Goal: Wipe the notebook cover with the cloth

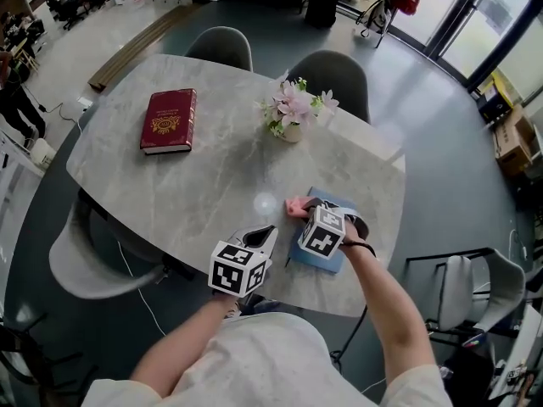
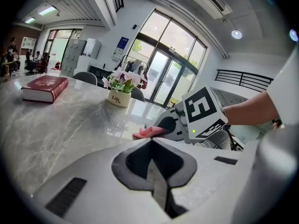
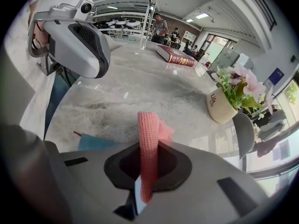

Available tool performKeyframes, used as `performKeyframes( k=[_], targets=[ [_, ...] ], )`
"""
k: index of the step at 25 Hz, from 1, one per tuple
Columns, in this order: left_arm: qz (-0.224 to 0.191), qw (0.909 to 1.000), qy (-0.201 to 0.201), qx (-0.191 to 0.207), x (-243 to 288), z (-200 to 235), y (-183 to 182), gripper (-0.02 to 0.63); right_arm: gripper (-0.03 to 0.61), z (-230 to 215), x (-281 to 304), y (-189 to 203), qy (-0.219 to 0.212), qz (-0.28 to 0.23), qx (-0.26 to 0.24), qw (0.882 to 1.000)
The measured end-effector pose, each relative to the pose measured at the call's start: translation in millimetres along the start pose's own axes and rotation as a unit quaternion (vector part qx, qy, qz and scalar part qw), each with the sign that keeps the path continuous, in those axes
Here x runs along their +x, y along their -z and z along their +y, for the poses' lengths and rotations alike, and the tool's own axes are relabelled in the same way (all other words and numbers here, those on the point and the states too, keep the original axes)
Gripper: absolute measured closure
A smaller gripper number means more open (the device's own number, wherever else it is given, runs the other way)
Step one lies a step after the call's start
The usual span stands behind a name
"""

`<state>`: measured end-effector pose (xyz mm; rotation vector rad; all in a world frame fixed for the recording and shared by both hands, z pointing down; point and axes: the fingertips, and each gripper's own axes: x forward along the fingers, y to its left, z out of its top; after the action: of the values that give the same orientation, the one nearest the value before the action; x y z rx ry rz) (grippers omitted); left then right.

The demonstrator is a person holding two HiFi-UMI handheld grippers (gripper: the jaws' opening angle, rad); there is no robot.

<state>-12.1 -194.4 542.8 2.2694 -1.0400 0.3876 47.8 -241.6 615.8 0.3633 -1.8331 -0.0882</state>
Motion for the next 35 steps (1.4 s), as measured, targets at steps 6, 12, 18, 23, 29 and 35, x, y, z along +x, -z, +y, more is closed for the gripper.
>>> performKeyframes(
  k=[6,12,18,23,29,35],
  targets=[
    [0.003,0.9999,0.013,0.008,-8,-5,4,0.606,0.563,22,-4,-5,-0.003,-0.004,0.008,1.0],
    [0.007,0.9995,0.027,0.017,-17,-8,10,0.606,0.563,43,-9,-8,-0.002,-0.006,0.024,1.0],
    [0.012,0.9988,0.04,0.026,-27,-12,17,0.606,0.565,67,-15,-15,-0.006,-0.012,0.032,0.999],
    [0.015,0.9982,0.05,0.031,-35,-15,24,0.606,0.563,86,-20,-17,-0.005,-0.013,0.043,0.999],
    [0.015,0.9974,0.061,0.037,-46,-19,30,0.606,0.564,108,-24,-17,-0.002,-0.01,0.059,0.998],
    [0.017,0.9962,0.073,0.044,-57,-24,37,0.606,0.563,127,-28,-16,0.007,-0.009,0.088,0.996]
  ],
)
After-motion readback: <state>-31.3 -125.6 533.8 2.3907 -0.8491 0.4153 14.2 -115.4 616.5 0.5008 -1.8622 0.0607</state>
